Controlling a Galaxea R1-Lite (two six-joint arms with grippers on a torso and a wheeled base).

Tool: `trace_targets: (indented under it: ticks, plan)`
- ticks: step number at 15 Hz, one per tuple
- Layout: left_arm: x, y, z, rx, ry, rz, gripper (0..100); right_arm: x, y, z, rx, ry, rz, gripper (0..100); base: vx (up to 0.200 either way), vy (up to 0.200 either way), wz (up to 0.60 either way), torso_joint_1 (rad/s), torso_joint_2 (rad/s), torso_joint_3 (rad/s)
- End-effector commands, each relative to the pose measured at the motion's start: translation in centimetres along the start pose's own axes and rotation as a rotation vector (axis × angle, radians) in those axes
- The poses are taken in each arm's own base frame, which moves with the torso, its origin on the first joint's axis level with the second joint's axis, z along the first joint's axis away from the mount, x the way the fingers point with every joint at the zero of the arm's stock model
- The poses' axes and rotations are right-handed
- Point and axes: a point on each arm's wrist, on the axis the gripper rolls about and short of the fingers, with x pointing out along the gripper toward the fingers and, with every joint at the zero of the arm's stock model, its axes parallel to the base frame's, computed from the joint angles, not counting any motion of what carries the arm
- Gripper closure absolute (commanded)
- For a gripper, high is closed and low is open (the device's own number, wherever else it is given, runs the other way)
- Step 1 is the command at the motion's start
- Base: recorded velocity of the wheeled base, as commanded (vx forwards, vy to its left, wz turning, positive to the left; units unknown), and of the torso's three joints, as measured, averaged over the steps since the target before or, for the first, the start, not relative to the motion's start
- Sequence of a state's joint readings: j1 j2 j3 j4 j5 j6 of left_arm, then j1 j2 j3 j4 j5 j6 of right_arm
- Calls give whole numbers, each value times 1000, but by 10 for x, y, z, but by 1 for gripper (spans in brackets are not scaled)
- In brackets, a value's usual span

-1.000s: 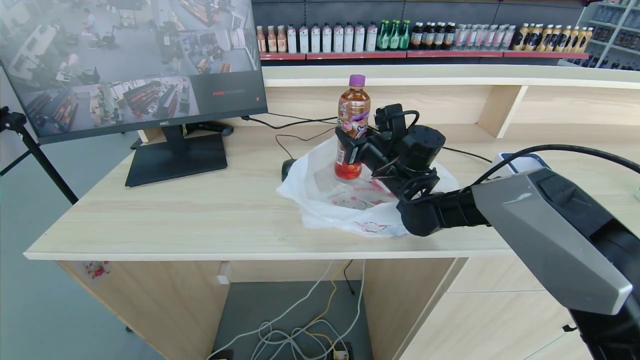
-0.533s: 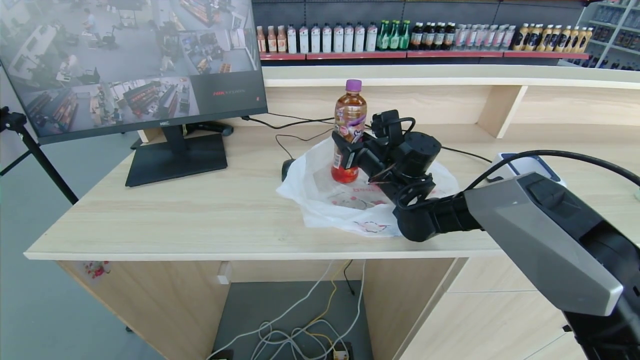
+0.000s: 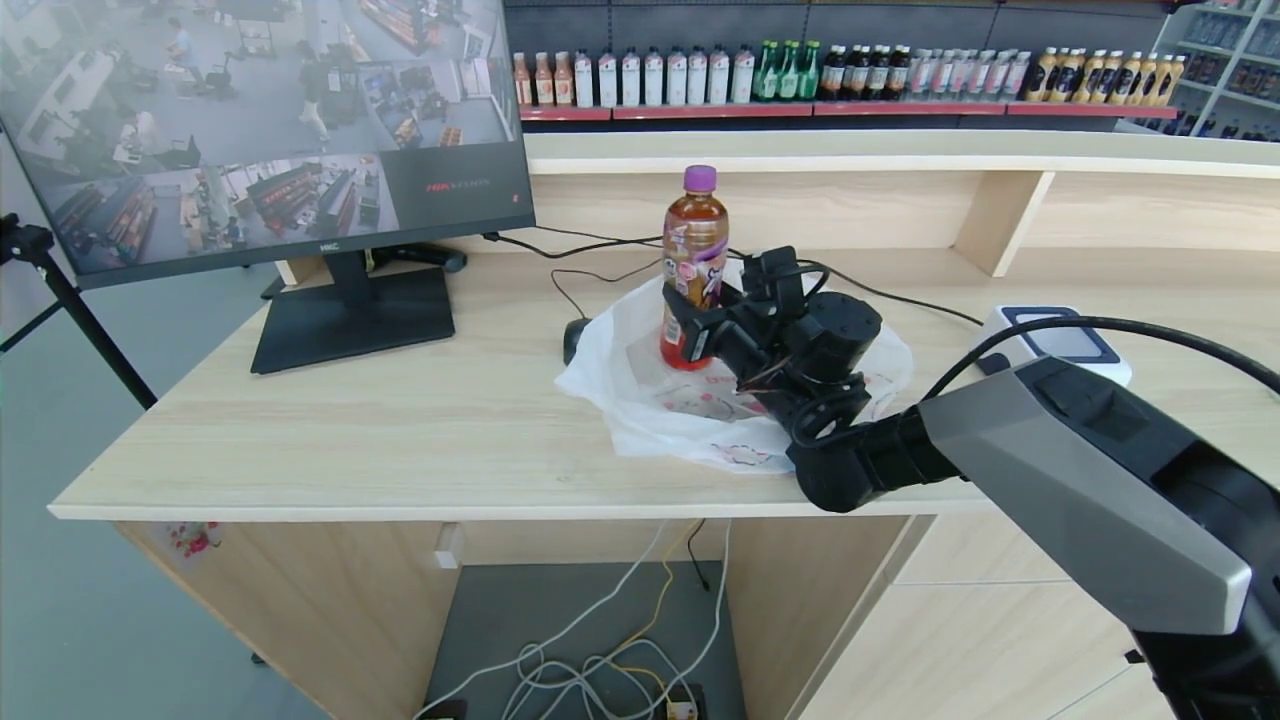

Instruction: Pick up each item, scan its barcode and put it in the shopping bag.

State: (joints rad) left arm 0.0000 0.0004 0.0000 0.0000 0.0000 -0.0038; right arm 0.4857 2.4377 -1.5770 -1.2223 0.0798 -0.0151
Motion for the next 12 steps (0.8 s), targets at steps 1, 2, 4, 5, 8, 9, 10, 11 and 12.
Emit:
trace_targets:
  ticks: [1, 2, 4, 5, 8, 9, 10, 11, 12]
  plan:
    - [0, 0, 0, -1, 0, 0, 0, -1, 0, 1, 1, 10, 2, 100, 0, 0, 0, 0, 0, 0]
    - [0, 0, 0, -1, 0, 0, 0, -1, 0, 0, 1, 12, 2, 100, 0, 0, 0, 0, 0, 0]
    - [0, 0, 0, -1, 0, 0, 0, -1, 1, 0, 3, 13, 4, 100, 0, 0, 0, 0, 0, 0]
    - [0, 0, 0, -1, 0, 0, 0, -1, 2, 1, 4, 12, 7, 100, 0, 0, 0, 0, 0, 0]
    - [0, 0, 0, -1, 0, 0, 0, -8, 2, 5, 7, 39, 4, 100, 0, 0, 0, 0, 0, 0]
    - [0, 0, 0, -1, 0, 0, 0, -13, 2, 5, 10, 59, 4, 100, 0, 0, 0, 0, 0, 0]
    - [0, 0, 0, -1, 0, 0, 0, -16, 2, 3, 10, 67, 3, 0, 0, 0, 0, 0, 0, 0]
    - [0, 0, 0, -1, 0, 0, 0, -17, 2, 4, 9, 53, 1, 0, 0, 0, 0, 0, 0, 0]
    - [0, 0, 0, -1, 0, 0, 0, -16, 1, 7, 7, 43, 0, 0, 0, 0, 0, 0, 0, 0]
